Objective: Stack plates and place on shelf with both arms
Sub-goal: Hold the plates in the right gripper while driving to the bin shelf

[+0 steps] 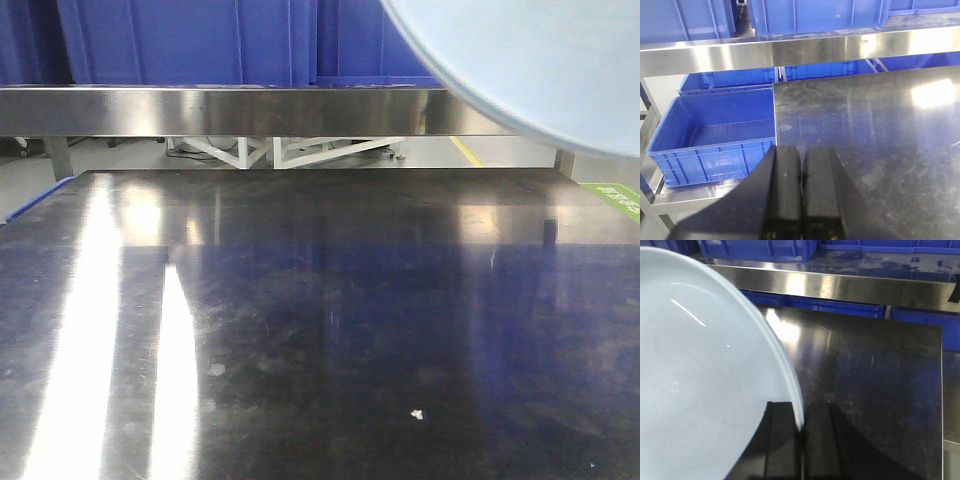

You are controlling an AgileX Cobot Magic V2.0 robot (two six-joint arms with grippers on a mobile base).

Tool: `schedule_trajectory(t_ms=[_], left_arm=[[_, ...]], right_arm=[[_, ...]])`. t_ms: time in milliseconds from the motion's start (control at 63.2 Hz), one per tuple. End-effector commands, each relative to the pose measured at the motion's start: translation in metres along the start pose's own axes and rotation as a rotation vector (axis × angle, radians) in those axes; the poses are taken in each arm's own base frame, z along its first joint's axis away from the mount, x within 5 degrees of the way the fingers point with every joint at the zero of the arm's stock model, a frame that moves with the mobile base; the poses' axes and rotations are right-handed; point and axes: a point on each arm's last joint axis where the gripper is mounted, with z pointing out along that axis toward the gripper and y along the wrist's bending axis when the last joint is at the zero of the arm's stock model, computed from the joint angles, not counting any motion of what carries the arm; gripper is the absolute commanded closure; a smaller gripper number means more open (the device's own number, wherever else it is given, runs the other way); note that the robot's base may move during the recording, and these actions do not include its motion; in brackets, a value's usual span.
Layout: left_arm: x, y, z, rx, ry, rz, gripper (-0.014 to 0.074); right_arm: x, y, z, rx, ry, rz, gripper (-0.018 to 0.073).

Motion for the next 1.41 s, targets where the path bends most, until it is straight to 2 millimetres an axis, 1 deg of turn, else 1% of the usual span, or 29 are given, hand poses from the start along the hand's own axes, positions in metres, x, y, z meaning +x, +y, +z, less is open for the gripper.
schedule_trajectory(t_ms=[0, 1392], left_arm=[[-0.0164, 0.0, -0.0026, 0.002, -0.108, -0.006, 0.0512], [-0.0164, 0.0, -0.0026, 0.002, -0.108, -0.006, 0.0512]], right_arm=[[-0.019, 0.0007, -0.0058, 0.007, -0.141, 0.004, 0.0503], [-0.019, 0.0007, -0.0058, 0.007, -0.141, 0.004, 0.0503]])
